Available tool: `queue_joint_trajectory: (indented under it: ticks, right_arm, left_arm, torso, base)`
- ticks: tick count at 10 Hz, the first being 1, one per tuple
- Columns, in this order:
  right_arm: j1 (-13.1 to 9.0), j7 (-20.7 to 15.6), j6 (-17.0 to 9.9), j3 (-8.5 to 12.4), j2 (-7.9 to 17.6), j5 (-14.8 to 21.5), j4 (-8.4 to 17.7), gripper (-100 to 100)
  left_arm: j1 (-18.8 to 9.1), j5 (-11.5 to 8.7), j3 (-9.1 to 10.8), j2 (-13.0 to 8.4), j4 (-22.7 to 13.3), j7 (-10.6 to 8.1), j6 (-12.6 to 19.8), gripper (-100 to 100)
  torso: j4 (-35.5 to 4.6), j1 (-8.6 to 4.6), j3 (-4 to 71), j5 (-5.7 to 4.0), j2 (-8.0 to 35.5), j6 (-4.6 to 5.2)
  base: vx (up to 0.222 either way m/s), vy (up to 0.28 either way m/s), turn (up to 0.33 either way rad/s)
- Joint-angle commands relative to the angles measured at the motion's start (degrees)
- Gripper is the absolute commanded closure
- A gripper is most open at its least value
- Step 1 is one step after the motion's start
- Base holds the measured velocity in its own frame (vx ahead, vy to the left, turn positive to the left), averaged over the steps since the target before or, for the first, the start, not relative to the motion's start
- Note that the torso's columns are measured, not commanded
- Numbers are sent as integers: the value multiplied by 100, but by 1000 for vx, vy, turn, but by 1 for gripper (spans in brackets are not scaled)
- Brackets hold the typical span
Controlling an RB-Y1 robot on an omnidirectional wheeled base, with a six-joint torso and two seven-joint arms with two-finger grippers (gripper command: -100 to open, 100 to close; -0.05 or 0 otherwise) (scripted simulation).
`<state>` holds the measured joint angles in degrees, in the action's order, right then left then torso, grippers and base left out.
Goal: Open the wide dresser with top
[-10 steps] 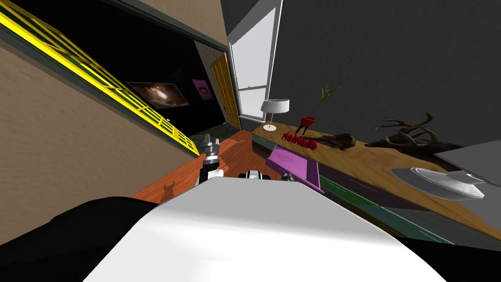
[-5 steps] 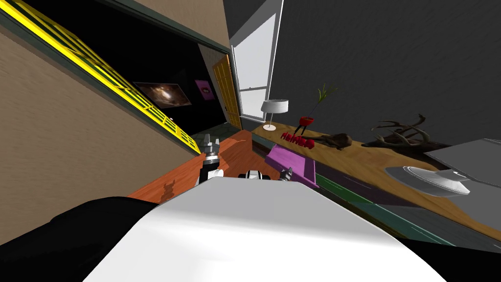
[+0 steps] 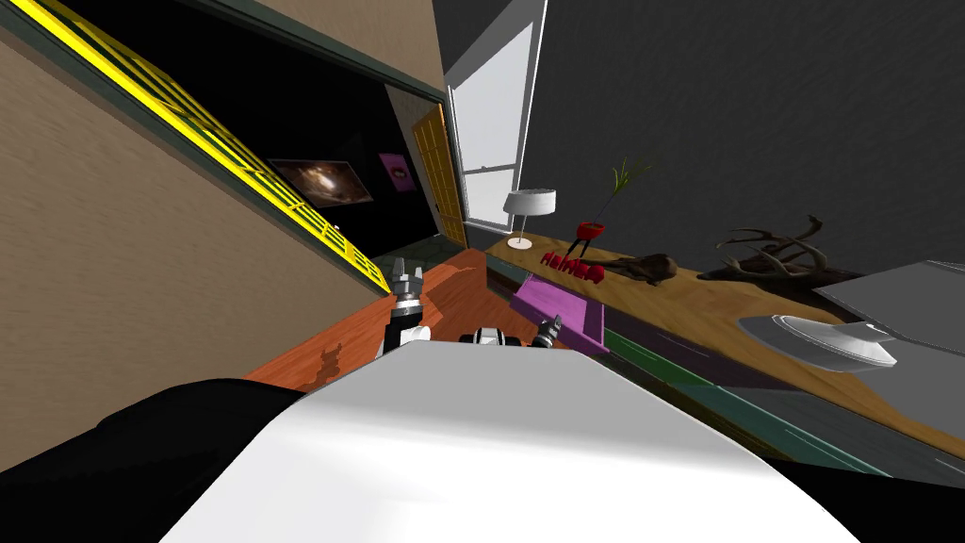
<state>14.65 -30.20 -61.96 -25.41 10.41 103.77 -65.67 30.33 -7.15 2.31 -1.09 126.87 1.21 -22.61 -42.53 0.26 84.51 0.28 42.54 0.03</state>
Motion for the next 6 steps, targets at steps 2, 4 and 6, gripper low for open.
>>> queue_joint_trajectory:
  ticks: [2,4,6]
  right_arm:
    - [5,-302,178,91,-32,-99,-255,-100]
    - [26,-325,221,76,-46,-115,-229,0]
    - [42,-327,244,68,-53,-125,-207,0]
  left_arm:
    - [0,0,0,0,0,0,0,0]
    - [1,0,0,0,0,0,0,0]
    - [1,0,0,0,0,0,0,0]
  torso:
    - [-22,24,-10,21,21,0]
    - [-2,8,-1,6,2,4]
    - [8,-11,0,-10,-7,0]
  base:
    - [-36,-8,14]
    - [0,0,0]
    - [0,0,0]
